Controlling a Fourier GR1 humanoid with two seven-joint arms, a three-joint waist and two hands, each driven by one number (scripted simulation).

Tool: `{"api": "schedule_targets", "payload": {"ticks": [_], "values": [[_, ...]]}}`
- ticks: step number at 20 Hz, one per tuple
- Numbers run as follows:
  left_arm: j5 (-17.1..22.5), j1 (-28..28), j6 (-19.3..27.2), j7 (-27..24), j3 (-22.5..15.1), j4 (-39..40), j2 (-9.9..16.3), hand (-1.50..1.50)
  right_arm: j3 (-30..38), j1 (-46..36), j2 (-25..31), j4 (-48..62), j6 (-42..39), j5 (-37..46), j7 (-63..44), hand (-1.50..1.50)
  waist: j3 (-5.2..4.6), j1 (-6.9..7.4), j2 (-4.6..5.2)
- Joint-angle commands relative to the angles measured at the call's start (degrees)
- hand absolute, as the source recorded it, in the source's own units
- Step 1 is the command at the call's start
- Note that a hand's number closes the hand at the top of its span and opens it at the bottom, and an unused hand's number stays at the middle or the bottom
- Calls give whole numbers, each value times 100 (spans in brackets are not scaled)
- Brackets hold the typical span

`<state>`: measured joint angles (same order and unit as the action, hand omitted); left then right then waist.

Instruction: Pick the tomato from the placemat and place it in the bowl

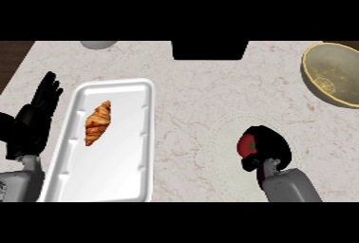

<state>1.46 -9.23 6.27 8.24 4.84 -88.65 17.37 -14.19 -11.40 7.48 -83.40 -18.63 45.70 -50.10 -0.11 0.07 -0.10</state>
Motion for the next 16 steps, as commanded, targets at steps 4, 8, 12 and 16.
{"api": "schedule_targets", "payload": {"ticks": [4, 8, 12, 16], "values": [[-129, 167, -55, -270, 44, 146, -179, 0, 146, -408, -221, 1272, 524, 143, 854, 150, 13, 23, 20], [-303, 127, 48, -245, 23, -14, -224, 0, 280, -182, 97, 1120, 595, 169, 1308, 150, 13, 6, 12], [-222, 16, -148, -265, 166, 250, -225, 0, 199, -211, -147, 1086, 1096, 662, 1022, 150, 11, -6, 12], [-128, -235, -239, -53, 168, 279, -149, 0, 898, -2026, 435, 2705, 764, 340, 2021, 150, 18, 127, 61]]}}
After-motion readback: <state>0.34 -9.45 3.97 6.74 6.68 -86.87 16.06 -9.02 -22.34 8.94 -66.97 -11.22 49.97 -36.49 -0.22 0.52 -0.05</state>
